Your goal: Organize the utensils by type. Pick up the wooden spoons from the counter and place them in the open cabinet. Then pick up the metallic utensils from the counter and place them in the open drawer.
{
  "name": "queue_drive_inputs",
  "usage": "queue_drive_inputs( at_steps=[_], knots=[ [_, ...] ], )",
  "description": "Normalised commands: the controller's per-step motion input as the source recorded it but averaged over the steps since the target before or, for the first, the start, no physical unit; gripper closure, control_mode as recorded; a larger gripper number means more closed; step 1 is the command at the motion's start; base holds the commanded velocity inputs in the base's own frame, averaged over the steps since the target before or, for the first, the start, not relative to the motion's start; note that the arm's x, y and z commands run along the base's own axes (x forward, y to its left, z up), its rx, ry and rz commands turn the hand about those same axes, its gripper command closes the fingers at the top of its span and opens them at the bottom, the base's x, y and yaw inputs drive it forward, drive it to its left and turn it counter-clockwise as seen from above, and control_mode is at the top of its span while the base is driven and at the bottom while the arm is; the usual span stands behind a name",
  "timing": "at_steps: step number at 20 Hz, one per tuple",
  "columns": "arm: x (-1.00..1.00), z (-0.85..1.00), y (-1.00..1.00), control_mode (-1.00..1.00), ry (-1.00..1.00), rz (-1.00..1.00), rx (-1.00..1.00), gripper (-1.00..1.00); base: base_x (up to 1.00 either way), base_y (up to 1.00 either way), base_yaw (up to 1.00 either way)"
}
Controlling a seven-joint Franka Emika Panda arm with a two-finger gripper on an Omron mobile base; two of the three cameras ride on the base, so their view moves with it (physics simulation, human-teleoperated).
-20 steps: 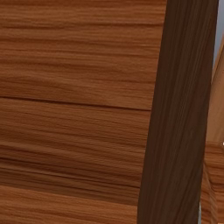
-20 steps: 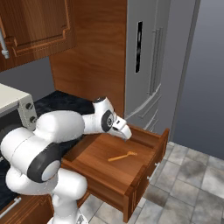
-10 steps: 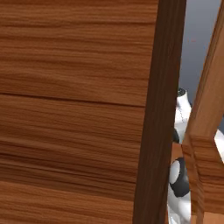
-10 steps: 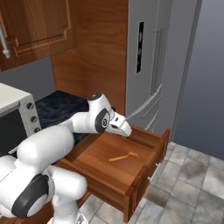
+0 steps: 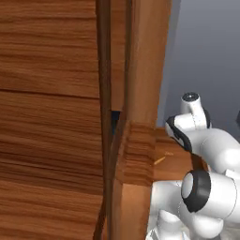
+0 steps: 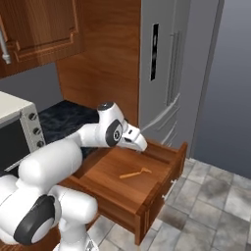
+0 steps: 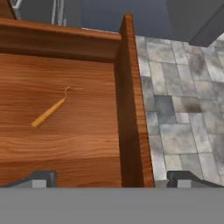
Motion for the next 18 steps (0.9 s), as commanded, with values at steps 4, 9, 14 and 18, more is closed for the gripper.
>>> queue_drive_inputs(
  at_steps=[4, 9, 14, 18],
  knots=[
    [0.00, 0.00, 0.00, 1.00, 0.00, 0.00, 0.00, -1.00, -0.57, -0.47, -0.09],
    [0.00, 0.00, 0.00, 1.00, 0.00, 0.00, 0.00, -1.00, -0.64, -0.50, -0.19],
    [0.00, 0.00, 0.00, 1.00, 0.00, 0.00, 0.00, -1.00, -0.48, -0.64, -0.26],
    [0.00, 0.00, 0.00, 1.00, 0.00, 0.00, 0.00, -1.00, 0.03, -0.49, -0.70]
  ],
)
